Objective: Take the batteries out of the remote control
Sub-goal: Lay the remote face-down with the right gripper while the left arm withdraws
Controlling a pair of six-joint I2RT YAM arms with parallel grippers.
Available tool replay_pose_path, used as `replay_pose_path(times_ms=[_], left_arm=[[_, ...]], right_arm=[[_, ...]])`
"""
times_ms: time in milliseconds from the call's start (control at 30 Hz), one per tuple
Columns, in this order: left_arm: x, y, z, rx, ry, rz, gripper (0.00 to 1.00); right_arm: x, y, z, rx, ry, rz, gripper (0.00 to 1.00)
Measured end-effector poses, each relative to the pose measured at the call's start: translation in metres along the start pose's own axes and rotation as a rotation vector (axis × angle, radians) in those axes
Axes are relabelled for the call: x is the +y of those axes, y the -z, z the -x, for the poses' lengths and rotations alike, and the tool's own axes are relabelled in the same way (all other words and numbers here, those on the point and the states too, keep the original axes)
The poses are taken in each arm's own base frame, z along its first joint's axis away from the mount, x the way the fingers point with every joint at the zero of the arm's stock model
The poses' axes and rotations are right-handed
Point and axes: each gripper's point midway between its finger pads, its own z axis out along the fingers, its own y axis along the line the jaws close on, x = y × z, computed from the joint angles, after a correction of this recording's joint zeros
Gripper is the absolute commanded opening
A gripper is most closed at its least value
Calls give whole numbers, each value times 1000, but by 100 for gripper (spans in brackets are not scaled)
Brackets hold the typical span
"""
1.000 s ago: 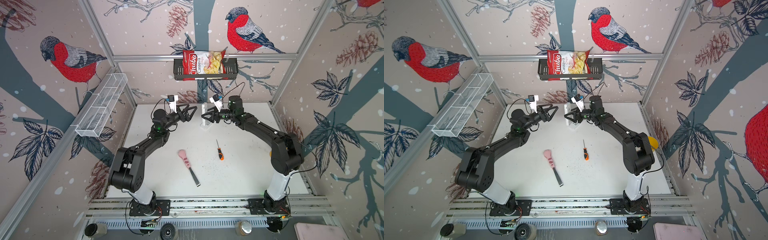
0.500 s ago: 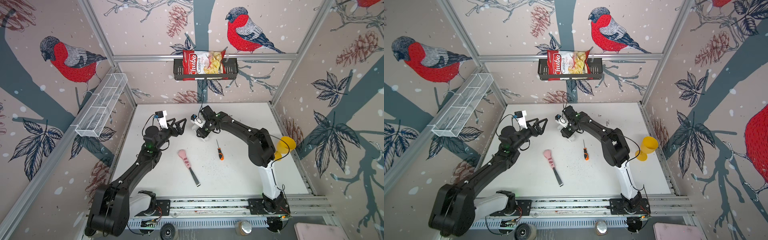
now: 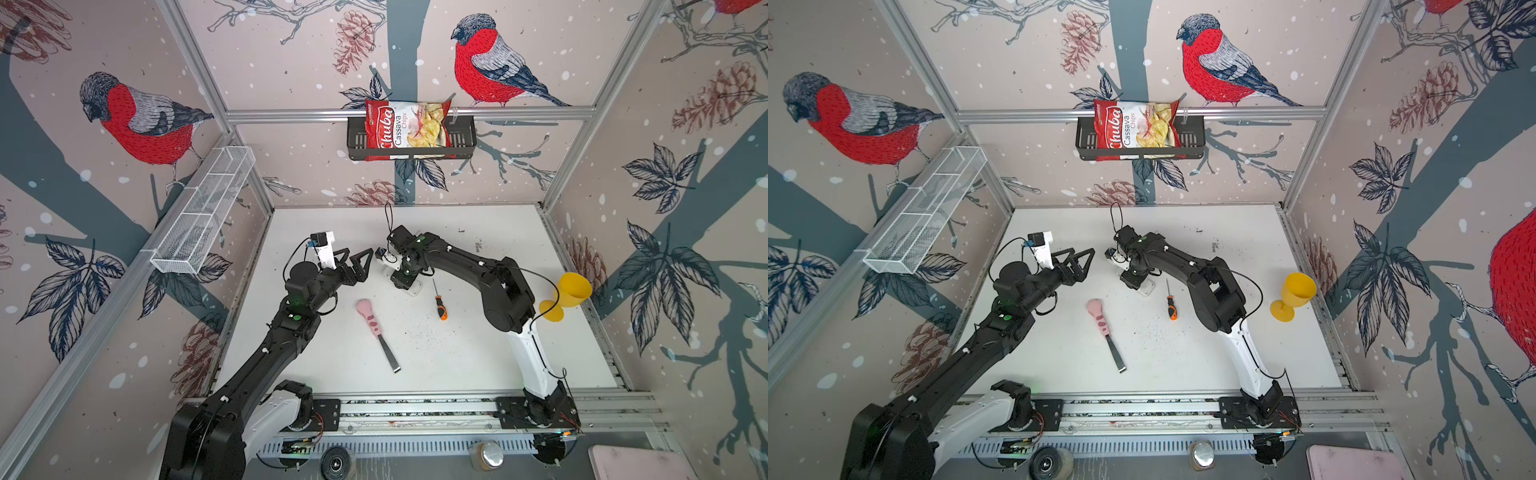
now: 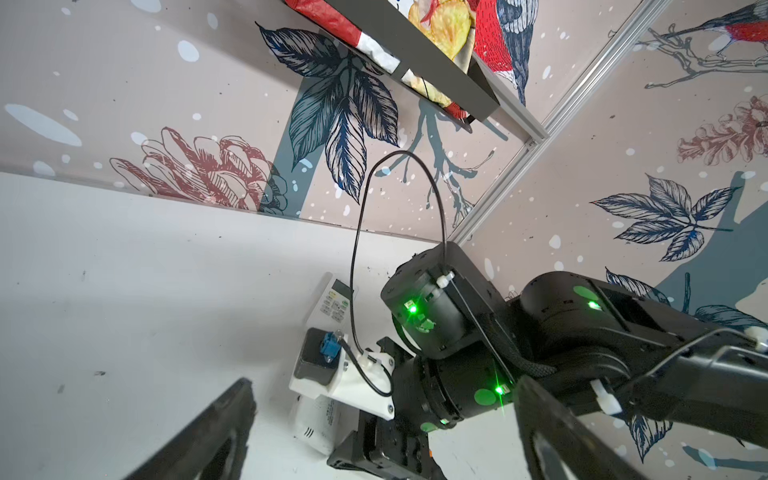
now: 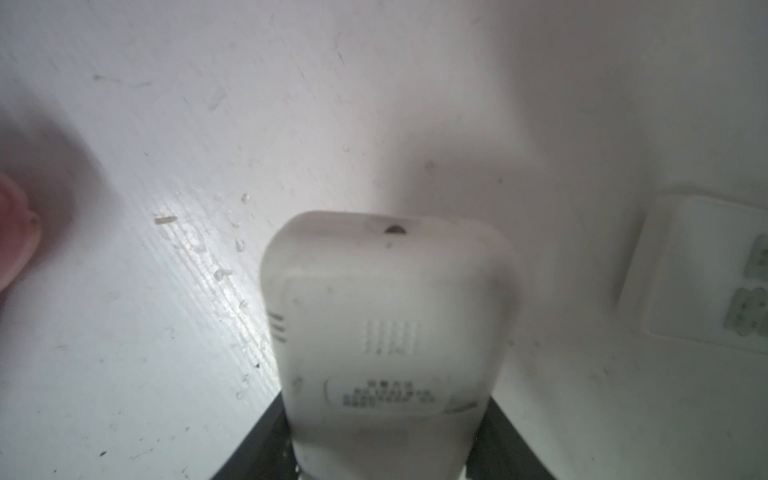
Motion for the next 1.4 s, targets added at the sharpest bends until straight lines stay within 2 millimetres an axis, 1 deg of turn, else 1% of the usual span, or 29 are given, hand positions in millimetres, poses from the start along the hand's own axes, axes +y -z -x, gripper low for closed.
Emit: replay_pose_path(times_ms=[133,267,400,700,1000,1100,1200,1300,1400], left_arm=[[-2,1,-3,10,1,0,96],[1,1,-6,21,0,22,96],[-1,3,-4,23,-9,21,96],[-3,6,0,34,-35,34,97],[-3,2,9,69,-61,72,96],[-3,3,10,80,-67,82,97],[-3,2,13,84,-70,97,97],[-7,-1,19,93,-79,99,97],[-15,-7,31,105,-111,93,96]], right_arm=[[4,-6,-2,0,4,10,61],[9,-14,-10,17,2,31,65],[11,-21,-8,3,1,46,67],[13,-21,-3,-30,2,54,73],[14,-15,-23,-17,2,23,75],[12,-11,-32,-4,-1,-6,76],[4,-9,-37,0,-30,-38,76],[-10,-8,-41,0,-53,-71,76],[-23,-6,-44,-1,-92,-107,76]])
